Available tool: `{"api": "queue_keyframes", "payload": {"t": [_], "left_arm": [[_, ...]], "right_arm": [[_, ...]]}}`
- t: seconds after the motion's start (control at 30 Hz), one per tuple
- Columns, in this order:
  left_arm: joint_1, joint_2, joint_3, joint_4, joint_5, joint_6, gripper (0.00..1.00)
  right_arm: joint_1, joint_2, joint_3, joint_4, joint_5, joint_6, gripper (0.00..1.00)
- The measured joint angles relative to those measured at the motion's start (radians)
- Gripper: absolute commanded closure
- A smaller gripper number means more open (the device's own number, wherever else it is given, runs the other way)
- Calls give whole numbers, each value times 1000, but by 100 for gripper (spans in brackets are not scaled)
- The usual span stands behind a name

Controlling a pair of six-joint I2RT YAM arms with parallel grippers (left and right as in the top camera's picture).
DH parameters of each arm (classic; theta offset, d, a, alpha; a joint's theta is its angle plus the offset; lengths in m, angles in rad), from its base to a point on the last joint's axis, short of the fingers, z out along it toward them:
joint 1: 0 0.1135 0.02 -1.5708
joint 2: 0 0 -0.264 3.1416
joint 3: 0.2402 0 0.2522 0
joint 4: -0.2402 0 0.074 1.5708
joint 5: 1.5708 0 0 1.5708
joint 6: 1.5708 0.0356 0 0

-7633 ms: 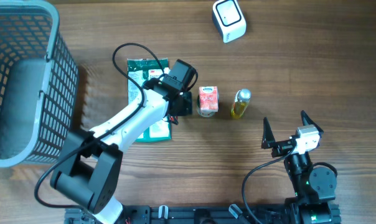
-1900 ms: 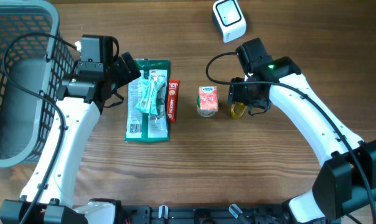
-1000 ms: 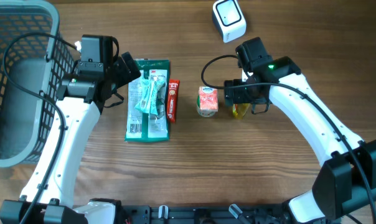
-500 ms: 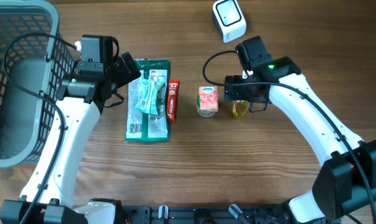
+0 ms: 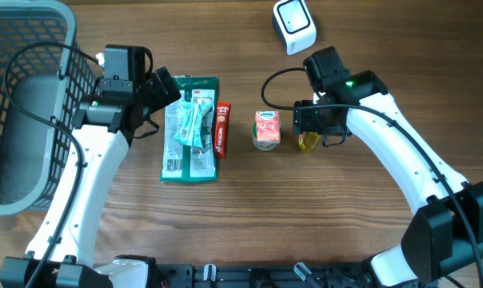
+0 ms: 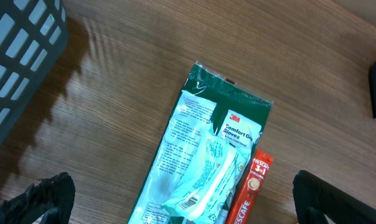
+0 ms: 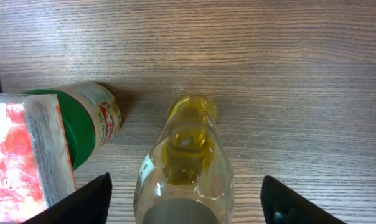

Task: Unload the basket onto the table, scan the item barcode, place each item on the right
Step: 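Lower the right gripper over the Vim bottle and close on it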

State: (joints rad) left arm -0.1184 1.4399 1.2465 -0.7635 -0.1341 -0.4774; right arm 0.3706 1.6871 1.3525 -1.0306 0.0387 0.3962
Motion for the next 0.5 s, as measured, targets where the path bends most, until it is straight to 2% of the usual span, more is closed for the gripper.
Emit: {"api": "queue_keyframes", "payload": {"t": [0.5], "left_arm": [[0, 0, 0, 0, 0, 0, 0]], "right_arm": [[0, 38, -17, 43, 0, 0, 30]]}}
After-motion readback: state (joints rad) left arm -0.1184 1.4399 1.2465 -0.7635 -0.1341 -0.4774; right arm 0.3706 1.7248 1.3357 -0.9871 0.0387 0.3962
